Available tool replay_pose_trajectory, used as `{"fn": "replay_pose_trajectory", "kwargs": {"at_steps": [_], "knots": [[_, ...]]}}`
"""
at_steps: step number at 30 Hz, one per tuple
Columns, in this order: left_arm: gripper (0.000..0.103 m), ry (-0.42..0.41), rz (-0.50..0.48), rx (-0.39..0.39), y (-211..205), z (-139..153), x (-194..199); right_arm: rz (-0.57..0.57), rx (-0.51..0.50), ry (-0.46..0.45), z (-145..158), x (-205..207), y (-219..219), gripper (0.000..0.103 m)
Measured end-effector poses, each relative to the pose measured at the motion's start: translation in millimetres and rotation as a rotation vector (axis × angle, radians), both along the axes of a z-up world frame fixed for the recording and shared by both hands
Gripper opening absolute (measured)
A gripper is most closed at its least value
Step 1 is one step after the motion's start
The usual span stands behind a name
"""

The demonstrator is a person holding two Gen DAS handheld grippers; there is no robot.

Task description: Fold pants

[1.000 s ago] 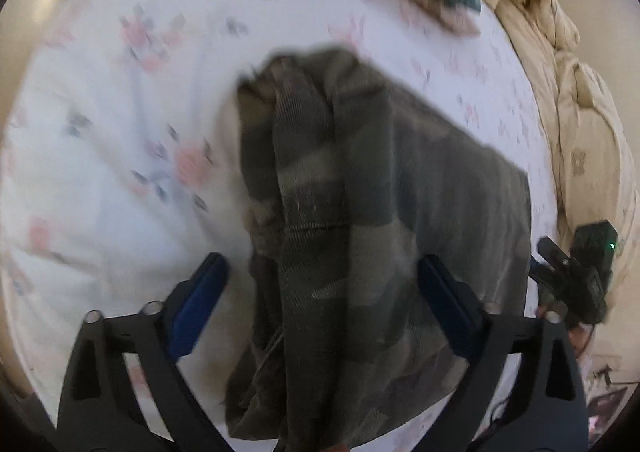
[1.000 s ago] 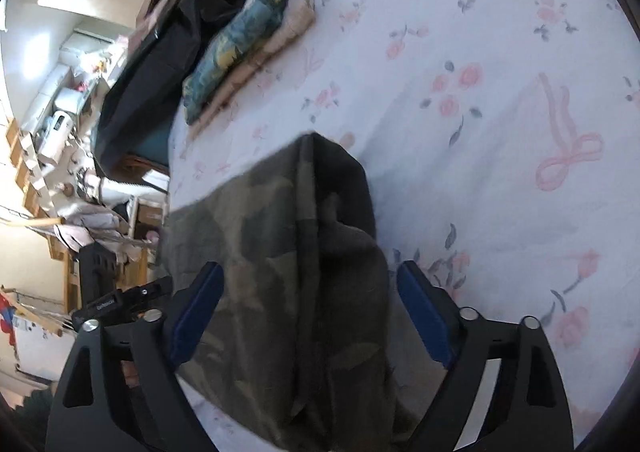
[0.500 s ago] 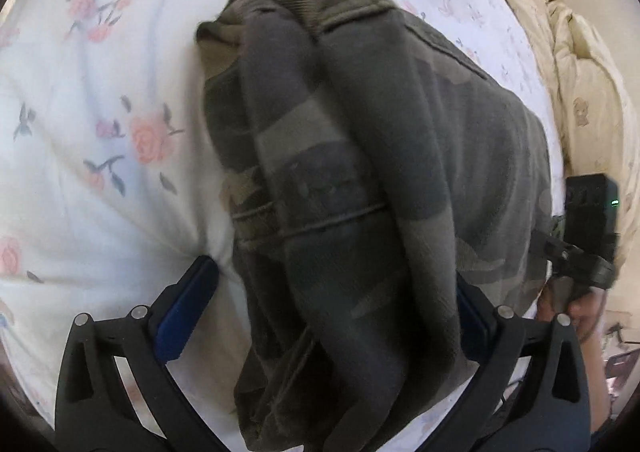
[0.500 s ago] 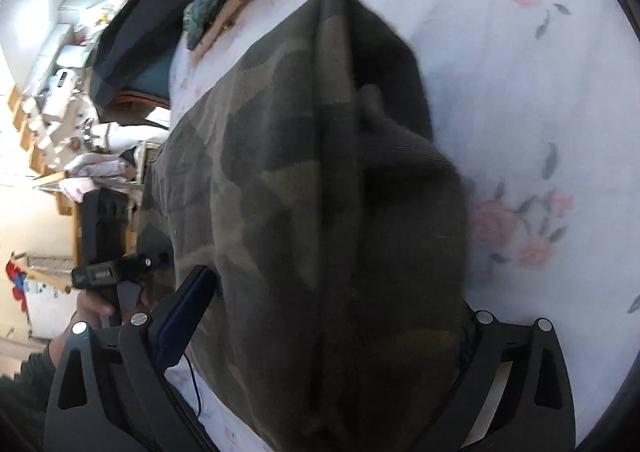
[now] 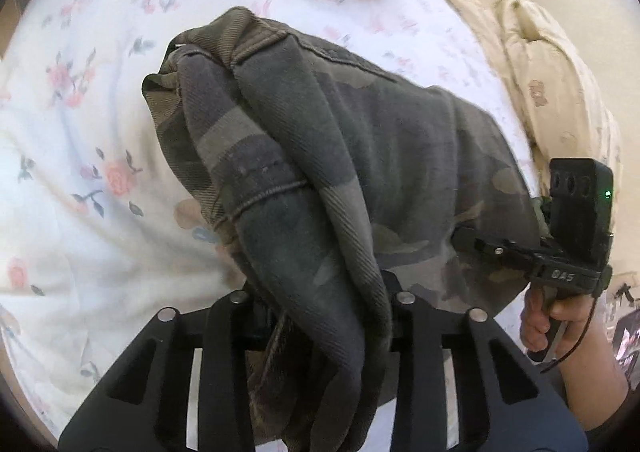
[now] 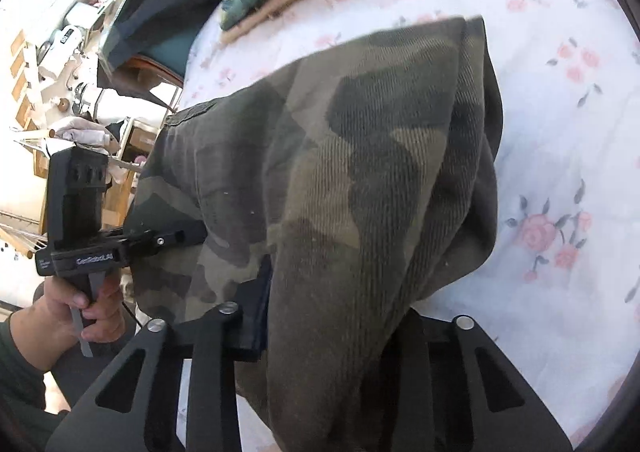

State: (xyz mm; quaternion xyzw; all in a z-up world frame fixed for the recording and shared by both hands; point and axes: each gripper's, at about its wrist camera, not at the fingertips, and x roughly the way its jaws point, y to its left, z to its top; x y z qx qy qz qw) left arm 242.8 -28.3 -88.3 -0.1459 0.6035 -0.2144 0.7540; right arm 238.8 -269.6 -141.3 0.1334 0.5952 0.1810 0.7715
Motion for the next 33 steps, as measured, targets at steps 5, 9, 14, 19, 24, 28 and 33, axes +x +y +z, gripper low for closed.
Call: {"fn": "replay_pose_trajectory", "kwargs": {"at_steps": [5, 9, 14, 19, 24, 28, 33], "knots": [[0.027, -0.069, 0.022, -0.035, 14.7, 37.5, -10.2, -0.011, 0.019, -0.081, 31.4, -8.2, 12.5, 0.03], [0.027, -0.116, 0.049, -0.048, 35.0, 78.4, 5.8, 0.018, 0.023, -0.151, 67.0, 3.2, 24.5, 0.03], [0.027, -0.202, 0.083, -0.04, 59.0, 125.4, 74.1, 0.05, -0.002, -0.238, 113.7, 68.6, 43.3, 0.03], [0.027, -0.248, 0.1, -0.024, 73.6, 162.5, 185.6, 0.05, -0.022, -0.283, 148.0, 178.2, 66.8, 0.03], [0.029, -0.16, 0.113, -0.014, 79.5, 142.1, 298.7, -0.003, -0.016, -0.202, 138.5, 288.0, 58.9, 0.031], [0.032, -0.094, 0.11, 0.027, 69.9, 86.2, 354.4, -0.018, -0.072, -0.122, 97.2, 343.8, 47.1, 0.034], [0.058, -0.054, 0.175, 0.006, 82.4, 16.3, 374.5, -0.097, -0.107, -0.048, 25.7, 376.9, 14.2, 0.068]]}}
